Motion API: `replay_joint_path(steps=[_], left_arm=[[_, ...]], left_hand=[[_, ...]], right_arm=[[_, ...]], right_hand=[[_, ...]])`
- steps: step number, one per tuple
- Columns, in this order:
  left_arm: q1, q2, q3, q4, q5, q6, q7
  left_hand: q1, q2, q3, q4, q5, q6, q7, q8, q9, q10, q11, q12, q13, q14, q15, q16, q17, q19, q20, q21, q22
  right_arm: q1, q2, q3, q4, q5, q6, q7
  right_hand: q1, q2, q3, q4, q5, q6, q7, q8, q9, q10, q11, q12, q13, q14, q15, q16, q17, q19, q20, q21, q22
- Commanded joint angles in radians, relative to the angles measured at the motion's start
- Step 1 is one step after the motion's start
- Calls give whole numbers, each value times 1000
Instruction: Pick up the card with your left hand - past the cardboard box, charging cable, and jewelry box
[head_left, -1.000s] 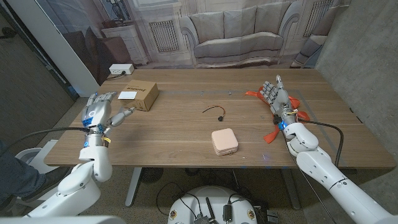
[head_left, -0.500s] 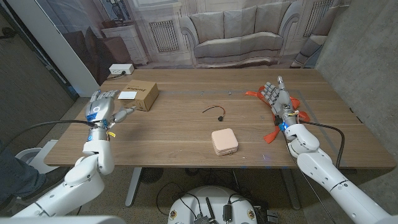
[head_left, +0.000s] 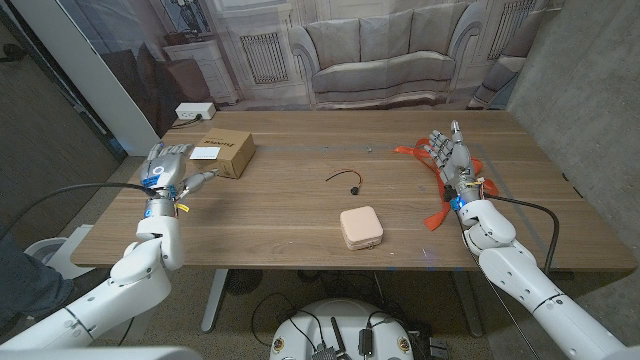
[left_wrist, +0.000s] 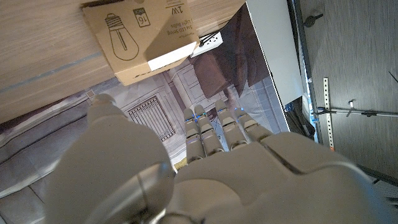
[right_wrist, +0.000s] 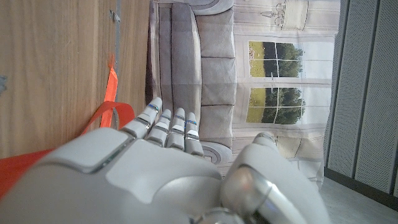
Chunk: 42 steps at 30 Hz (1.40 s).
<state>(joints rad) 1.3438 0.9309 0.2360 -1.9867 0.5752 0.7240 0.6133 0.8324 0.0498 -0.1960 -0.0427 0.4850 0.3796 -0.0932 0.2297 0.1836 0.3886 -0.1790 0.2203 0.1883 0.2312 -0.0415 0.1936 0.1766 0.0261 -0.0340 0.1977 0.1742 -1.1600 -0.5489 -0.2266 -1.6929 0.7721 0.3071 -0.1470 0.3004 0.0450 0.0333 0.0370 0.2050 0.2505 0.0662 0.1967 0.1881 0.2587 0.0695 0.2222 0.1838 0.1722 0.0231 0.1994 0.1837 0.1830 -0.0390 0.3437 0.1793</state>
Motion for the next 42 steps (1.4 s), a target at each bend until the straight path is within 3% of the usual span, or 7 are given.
replay_joint_path(steps=[1,18,42], left_arm=[[-18,34,21,10,-24,57,18],[-160,55,191,43,66,263,-45],[-263,108,289,31,30,319,-150]], left_hand=[[9,-1,-1,-4,9,0,-4,1,6,0,1,-4,6,6,-88,-1,4,7,-48,2,4],[23,-2,-2,-11,12,-2,-5,-2,6,1,-4,-8,6,3,-87,-3,4,5,-46,1,4],[37,-2,-4,-16,17,-8,-12,-8,6,-4,-11,-14,6,1,-92,-4,4,2,-52,0,4]], right_arm=[[11,9,-12,-10,-12,-17,-19],[1,15,-17,-21,-16,-22,-37],[-14,7,-17,-39,-8,-33,-35]], right_hand=[[-4,2,-6,3,-3,6,0,5,5,11,3,-1,4,10,-3,-4,5,10,-8,-4,2],[-5,3,-8,3,-2,7,1,5,5,12,1,-1,4,11,-2,-4,5,13,-7,-10,2],[-6,4,-10,2,-2,8,1,4,5,13,1,-2,4,11,-2,-5,5,16,-7,-17,3]])
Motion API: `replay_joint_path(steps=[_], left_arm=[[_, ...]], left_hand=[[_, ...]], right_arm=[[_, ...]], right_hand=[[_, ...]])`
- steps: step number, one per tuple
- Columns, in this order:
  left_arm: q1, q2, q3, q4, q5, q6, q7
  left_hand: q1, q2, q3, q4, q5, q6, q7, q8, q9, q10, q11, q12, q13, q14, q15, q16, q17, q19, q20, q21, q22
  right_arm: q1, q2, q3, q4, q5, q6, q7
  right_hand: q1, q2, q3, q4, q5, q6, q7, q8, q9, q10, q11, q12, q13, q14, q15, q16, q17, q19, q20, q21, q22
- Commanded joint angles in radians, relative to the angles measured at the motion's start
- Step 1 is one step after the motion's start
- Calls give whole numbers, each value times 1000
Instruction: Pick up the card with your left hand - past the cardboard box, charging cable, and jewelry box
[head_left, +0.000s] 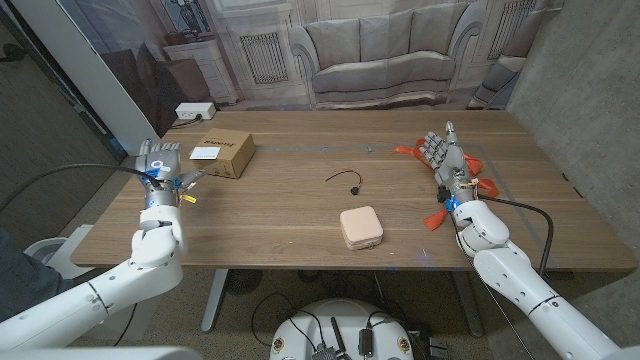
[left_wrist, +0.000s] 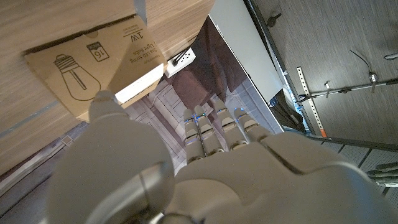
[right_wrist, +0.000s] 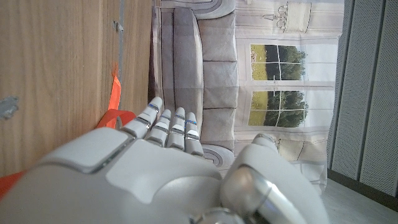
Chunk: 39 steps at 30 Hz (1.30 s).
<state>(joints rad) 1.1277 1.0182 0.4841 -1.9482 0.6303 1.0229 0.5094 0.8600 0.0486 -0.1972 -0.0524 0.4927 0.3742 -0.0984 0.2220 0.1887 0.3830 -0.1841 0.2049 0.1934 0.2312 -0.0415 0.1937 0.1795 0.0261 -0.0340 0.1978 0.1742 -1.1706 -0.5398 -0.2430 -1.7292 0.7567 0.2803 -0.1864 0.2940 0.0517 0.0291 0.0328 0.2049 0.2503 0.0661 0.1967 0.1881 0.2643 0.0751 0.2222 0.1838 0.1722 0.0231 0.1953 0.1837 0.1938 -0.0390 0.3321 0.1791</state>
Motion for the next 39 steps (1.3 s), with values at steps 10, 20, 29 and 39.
replay_joint_path(steps=[10,20,29,39], left_arm=[[-97,23,67,14,-45,-10,-72],[-154,33,99,26,-48,-13,-133],[-188,49,119,31,-43,-26,-174],[-244,54,177,57,13,-5,-242]], left_hand=[[11,0,-5,-6,10,-3,-10,-1,1,3,-11,1,1,1,-97,-4,1,0,-53,-1,4],[12,-1,-8,-6,11,-3,-14,-3,1,-1,-14,-2,2,2,-101,-4,1,0,-53,-1,4],[13,-3,-10,-7,12,-2,-20,-3,1,1,-18,-1,2,2,-107,-4,1,0,-56,-1,4],[30,-12,-14,-16,14,-6,-44,-6,1,3,-26,-2,2,5,-123,-4,0,2,-60,0,3]], right_arm=[[-3,1,0,2,9,0,7],[11,7,-4,19,16,-1,17],[16,10,-5,30,21,3,28],[6,9,0,28,23,10,25]], right_hand=[[-1,-2,-7,5,-2,8,1,4,5,11,-4,-1,4,11,-1,-1,5,7,-7,-9,3],[-1,-1,-7,5,-2,9,2,4,5,9,-4,-2,4,10,-2,-2,5,8,-6,-12,3],[-1,-1,-8,4,-2,9,1,4,5,10,-3,-2,4,10,-2,-2,5,9,-6,-15,3],[-1,0,-8,4,-2,9,1,4,5,8,-6,-3,4,12,-1,-2,5,10,-5,-18,3]])
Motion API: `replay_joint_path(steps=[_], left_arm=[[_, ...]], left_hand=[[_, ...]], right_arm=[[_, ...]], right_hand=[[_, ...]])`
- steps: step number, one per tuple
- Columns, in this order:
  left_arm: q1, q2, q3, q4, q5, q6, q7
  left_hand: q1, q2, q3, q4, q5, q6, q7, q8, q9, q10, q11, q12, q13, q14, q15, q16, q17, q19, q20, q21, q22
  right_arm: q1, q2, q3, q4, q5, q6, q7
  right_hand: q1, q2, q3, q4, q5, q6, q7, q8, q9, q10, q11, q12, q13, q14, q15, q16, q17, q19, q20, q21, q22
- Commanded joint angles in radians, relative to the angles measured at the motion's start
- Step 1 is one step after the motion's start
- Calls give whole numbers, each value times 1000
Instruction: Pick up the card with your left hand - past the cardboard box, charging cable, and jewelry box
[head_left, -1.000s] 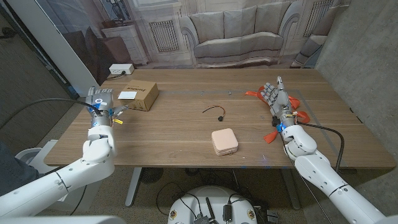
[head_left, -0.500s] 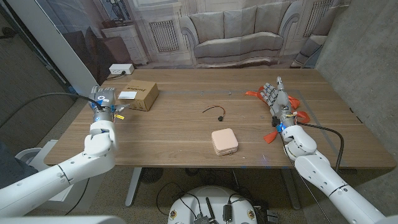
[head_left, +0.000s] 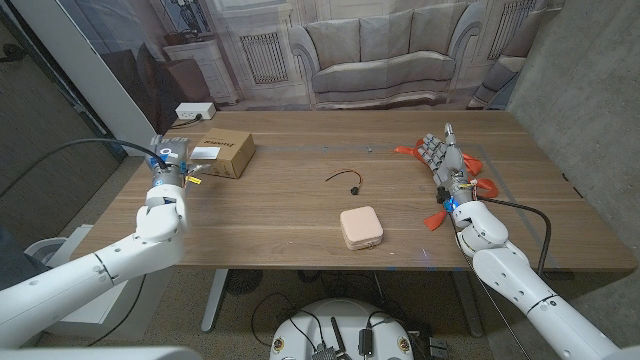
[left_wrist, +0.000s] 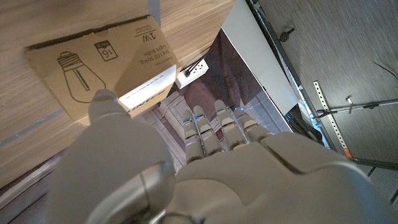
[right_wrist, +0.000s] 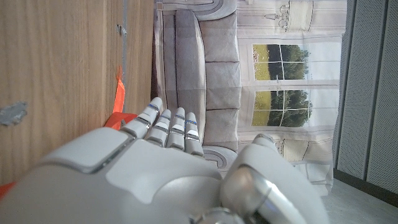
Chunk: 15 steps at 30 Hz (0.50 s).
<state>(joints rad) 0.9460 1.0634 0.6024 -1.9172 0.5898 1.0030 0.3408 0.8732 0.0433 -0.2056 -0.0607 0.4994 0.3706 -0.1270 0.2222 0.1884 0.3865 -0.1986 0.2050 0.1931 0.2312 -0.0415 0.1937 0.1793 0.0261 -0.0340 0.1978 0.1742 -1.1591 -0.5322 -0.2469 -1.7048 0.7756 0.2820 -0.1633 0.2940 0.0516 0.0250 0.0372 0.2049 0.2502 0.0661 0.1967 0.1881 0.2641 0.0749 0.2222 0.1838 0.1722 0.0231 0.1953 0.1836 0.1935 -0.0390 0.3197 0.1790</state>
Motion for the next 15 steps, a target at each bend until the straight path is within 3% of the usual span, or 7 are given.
replay_joint_path(steps=[1,10,15], left_arm=[[-63,9,59,26,55,16,-76],[-83,1,96,51,117,42,-95],[-79,-9,96,66,131,37,-79]], left_hand=[[20,-8,-5,-10,7,-4,-17,-6,2,0,-12,-3,2,6,-124,-4,0,3,-59,0,3],[122,-23,7,-63,8,-28,-34,-14,3,-15,-15,-10,2,5,-129,-8,-2,14,-47,0,1],[164,-20,15,-79,5,-44,-38,-18,4,-26,-15,-12,3,1,-127,-9,-2,18,-38,1,1]], right_arm=[[-5,2,4,3,5,8,2],[-5,5,4,12,10,11,8],[-3,5,3,16,12,11,12]], right_hand=[[-1,0,-4,0,-2,9,2,4,5,9,-5,-3,4,12,-1,-2,5,10,-5,-6,3],[-1,0,-5,-1,-2,9,2,4,5,10,-5,-3,4,11,0,-2,5,12,-6,-10,4],[-1,1,-6,-2,-2,9,1,4,5,11,-5,-3,4,12,-1,-2,5,12,-5,-12,4]])
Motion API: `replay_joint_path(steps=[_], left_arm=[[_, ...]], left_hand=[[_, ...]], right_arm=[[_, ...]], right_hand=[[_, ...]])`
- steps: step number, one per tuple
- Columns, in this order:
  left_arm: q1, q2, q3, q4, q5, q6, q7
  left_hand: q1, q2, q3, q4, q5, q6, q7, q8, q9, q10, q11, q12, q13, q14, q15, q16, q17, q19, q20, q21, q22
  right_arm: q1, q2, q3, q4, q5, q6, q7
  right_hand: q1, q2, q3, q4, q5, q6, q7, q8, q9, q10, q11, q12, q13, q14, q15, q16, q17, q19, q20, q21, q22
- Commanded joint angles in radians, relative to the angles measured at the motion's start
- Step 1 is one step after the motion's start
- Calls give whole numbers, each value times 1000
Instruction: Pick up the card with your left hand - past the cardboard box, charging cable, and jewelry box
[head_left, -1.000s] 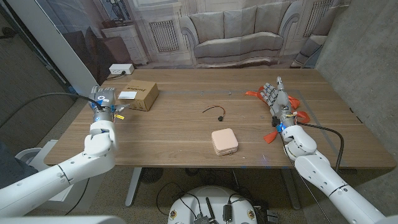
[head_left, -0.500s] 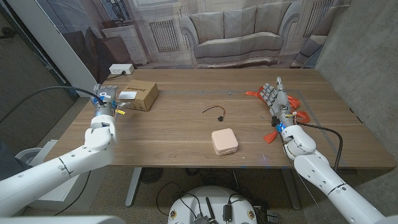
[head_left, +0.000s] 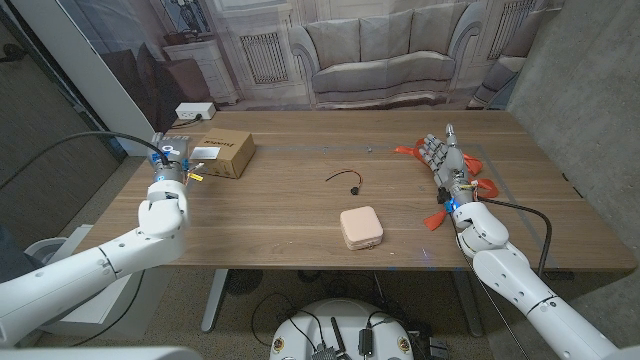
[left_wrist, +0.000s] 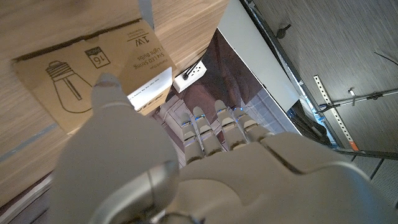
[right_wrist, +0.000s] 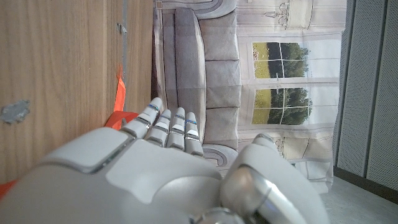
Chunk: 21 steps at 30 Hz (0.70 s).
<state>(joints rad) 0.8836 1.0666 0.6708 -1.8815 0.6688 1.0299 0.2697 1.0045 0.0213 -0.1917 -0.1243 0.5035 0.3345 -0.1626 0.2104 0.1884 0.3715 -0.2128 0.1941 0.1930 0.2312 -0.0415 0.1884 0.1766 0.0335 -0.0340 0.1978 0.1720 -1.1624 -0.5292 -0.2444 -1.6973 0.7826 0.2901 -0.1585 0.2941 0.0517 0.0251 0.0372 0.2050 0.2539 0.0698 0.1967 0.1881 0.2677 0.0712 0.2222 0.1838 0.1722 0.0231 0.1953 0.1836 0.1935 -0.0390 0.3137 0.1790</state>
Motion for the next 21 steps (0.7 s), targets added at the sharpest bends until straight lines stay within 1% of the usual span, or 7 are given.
replay_joint_path(steps=[1,5,8,10,13,17,21], left_arm=[[-15,-16,25,34,52,7,-1],[-8,-21,19,44,53,-12,16],[1,-33,8,62,49,-38,56],[3,-38,4,69,50,-44,67],[7,-42,-2,79,48,-68,87],[22,-52,-21,97,36,-117,139],[25,-63,-26,109,38,-130,158]], left_hand=[[38,3,2,-17,1,-10,-4,-7,4,-12,-1,-1,3,1,-126,-4,0,11,-36,1,3],[67,13,10,-24,-3,-2,-9,-3,5,-2,0,4,4,8,-131,-1,1,19,-32,3,3],[91,25,18,-27,-9,19,-17,7,6,16,1,11,4,21,-132,4,1,26,-30,4,4],[106,34,21,-25,-16,47,-27,17,7,34,2,16,5,35,-140,7,2,33,-31,5,4],[119,44,25,-23,-23,69,-26,24,7,52,0,20,5,44,-142,9,3,39,-30,6,4],[139,57,29,-20,-38,109,-39,36,7,82,1,25,6,66,-149,13,3,50,-34,7,4],[154,65,30,-17,-53,144,-50,45,6,110,2,29,6,84,-156,14,3,57,-37,6,4]], right_arm=[[0,2,1,9,5,2,7],[1,1,1,8,6,1,7],[1,2,0,10,7,1,8],[2,3,0,12,8,2,10],[3,3,1,14,9,3,12],[5,3,1,17,11,3,14],[6,3,1,20,13,3,17]], right_hand=[[-2,1,-6,-2,-2,6,-3,4,5,6,-3,-3,4,12,-1,-2,5,13,-5,-6,4],[-2,1,-6,-2,-2,5,-3,3,5,7,-1,-3,4,12,0,-2,5,13,-5,-7,4],[-2,1,-6,-2,-2,5,-2,3,5,5,-4,-4,4,12,0,-2,5,13,-5,-8,4],[-2,1,-7,-2,-2,5,-2,3,5,7,0,-3,4,13,-2,-2,5,14,-5,-9,4],[-2,1,-7,-2,-2,7,-2,4,5,7,-2,-3,4,13,-1,-2,5,15,-5,-10,4],[-2,1,-7,-3,-2,8,-2,4,5,8,-2,-3,4,13,-2,-2,5,16,-5,-11,4],[-2,1,-8,-3,-2,9,-3,5,5,9,-1,-3,4,14,-2,-2,5,17,-5,-12,4]])
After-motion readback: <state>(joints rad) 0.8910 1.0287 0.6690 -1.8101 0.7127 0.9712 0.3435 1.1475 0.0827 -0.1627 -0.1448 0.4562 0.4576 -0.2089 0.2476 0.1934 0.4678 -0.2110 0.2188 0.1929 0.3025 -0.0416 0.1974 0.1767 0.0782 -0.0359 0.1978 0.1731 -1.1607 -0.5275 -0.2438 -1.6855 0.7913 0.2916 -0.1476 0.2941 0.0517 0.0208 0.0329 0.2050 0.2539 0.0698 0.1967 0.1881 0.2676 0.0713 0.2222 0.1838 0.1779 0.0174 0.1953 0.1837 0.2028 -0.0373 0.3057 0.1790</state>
